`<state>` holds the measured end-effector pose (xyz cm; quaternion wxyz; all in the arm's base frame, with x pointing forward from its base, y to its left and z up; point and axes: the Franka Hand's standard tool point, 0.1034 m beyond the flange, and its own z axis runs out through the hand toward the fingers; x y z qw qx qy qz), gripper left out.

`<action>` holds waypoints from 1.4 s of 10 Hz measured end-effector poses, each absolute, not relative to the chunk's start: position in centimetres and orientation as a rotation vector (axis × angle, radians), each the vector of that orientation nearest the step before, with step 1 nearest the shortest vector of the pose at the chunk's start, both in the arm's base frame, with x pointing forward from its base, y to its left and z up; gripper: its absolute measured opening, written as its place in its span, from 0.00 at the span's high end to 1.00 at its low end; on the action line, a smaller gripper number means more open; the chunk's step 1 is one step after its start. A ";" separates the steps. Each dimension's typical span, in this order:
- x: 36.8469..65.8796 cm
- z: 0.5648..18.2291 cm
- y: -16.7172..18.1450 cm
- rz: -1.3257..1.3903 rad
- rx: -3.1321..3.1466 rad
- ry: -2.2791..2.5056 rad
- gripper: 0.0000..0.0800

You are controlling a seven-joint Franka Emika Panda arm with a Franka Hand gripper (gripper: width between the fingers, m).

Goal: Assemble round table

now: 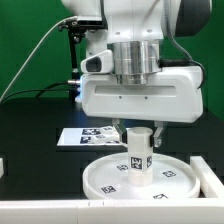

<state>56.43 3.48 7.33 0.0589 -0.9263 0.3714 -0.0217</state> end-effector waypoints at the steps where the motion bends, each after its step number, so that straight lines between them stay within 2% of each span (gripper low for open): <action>1: 56.3 7.3 3.5 -0.043 -2.712 1.278 0.49; 4: 56.2 7.2 3.9 0.038 -2.362 1.792 0.49; 8: 56.2 7.2 4.0 0.084 -2.100 2.066 0.49; 10: 56.1 7.2 4.0 0.073 -2.180 1.985 0.49; 11: 56.1 7.2 4.1 0.055 -2.300 1.845 0.29; 12: 56.1 7.2 4.2 0.033 -2.425 1.682 0.22; 14: 56.1 7.2 4.3 0.014 -2.659 1.304 0.19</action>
Offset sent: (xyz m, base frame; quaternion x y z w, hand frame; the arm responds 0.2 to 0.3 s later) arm 0.0204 0.0219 -0.0064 0.0326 -0.0288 0.4008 0.9151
